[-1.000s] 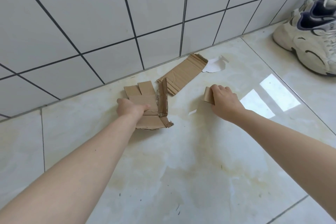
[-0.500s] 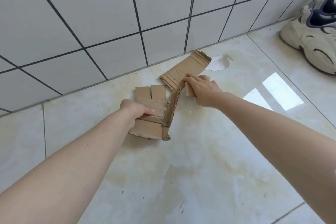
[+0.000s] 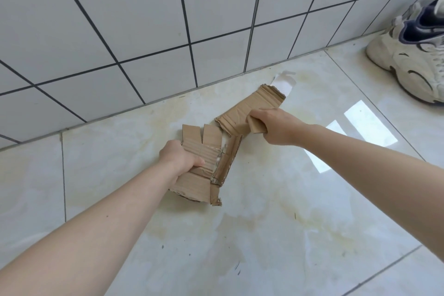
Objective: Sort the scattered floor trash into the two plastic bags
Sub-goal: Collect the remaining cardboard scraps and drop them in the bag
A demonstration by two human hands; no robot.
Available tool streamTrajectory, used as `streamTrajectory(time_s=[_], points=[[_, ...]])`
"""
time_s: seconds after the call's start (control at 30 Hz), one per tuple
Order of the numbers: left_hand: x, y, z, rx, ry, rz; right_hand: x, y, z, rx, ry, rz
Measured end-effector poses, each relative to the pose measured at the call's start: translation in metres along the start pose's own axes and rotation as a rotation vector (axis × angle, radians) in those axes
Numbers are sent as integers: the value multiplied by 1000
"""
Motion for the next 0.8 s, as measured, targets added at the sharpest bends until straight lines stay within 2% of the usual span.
streamTrajectory(time_s=[0.07, 0.17, 0.27, 0.33, 0.43, 0.53, 0.63, 0.7, 0.8], points=[[-3, 1, 6, -5, 8, 12, -2, 0, 1, 8, -14, -51], [-7, 1, 9, 25, 4, 8, -13, -8, -9, 133, 35, -245], [-10, 4, 5, 85, -27, -1, -14, -18, -24, 320, 197, -140], [-11, 7, -1, 138, -53, 12, -9, -23, -30, 323, 264, -45], [-14, 8, -8, 182, -29, 80, 0, -27, -35, 339, 234, 68], [-22, 9, -12, 252, -3, 114, 2, -27, -33, 348, 192, 71], [-32, 15, -17, 339, 20, 108, 1, -15, -30, 256, 250, 45], [-39, 20, -17, 287, 54, 239, 4, -2, -29, 207, 259, 33], [-49, 28, -16, 226, -98, 499, 7, 18, -20, 143, 246, 21]])
Point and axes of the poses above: each hand's wrist, its own y-axis away from the middle knuckle, its own x-axis out of the palm, z = x × y, the point moved 2 cm from there along -y, towards the middle knuckle, and after that the axes turned 15 degrees about -z, right-handed, at the moved point
